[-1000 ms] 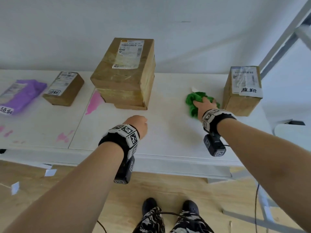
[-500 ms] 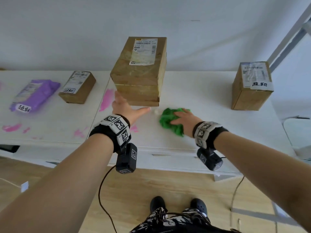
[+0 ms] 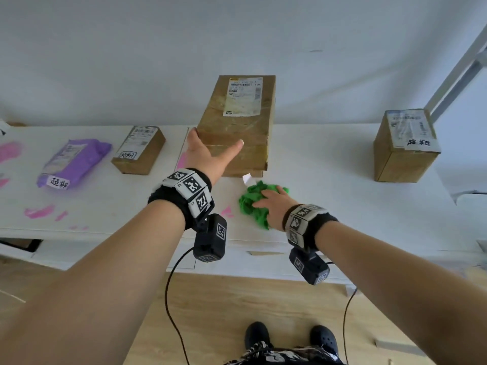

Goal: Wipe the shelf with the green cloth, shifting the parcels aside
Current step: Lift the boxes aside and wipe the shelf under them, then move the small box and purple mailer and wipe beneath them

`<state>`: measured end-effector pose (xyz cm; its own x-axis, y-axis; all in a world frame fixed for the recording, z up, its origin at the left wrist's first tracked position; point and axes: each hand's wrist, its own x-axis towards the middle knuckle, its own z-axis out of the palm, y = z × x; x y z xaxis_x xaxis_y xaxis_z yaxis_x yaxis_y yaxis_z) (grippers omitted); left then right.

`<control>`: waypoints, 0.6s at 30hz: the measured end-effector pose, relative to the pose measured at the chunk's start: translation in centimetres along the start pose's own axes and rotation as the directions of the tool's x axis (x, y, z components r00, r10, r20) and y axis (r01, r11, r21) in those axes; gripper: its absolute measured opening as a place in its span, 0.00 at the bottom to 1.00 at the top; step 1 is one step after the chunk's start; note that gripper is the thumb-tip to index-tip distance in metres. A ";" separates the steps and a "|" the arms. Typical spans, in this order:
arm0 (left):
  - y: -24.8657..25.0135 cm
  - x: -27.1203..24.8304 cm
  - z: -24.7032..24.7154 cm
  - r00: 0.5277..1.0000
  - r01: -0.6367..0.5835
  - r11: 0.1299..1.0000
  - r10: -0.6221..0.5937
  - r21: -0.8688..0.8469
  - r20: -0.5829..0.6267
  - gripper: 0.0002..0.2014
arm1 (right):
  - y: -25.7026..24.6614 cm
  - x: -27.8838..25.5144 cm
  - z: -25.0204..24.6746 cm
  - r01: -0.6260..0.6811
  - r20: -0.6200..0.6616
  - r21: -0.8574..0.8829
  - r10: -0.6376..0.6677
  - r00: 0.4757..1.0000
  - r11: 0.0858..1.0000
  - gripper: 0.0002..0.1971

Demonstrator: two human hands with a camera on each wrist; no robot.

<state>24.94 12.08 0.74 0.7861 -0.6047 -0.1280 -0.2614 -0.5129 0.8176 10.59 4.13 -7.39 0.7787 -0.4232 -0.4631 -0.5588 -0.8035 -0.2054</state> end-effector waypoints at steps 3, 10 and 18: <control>0.8 0.3 -0.2 0.999 0.028 0.998 -0.029 -0.048 -0.027 0.50 | 0.6 -1.1 -2.4 -0.001 -0.253 0.384 0.107 0.962 0.923 0.24; 2.1 1.5 -0.5 0.994 0.026 0.999 -0.023 0.031 -0.111 0.26 | -0.5 -2.9 -8.9 0.111 -0.463 0.755 0.406 0.788 0.646 0.20; 4.0 1.7 0.7 0.997 -0.042 0.998 0.045 0.048 -0.063 0.19 | -0.4 -3.2 -10.1 0.148 -0.501 0.766 0.437 0.747 0.626 0.20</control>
<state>24.83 8.60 3.36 0.8071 -0.5877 -0.0554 -0.3207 -0.5154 0.7947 11.17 1.55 2.90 0.4803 -0.8771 -0.0032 -0.4527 -0.2447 -0.8574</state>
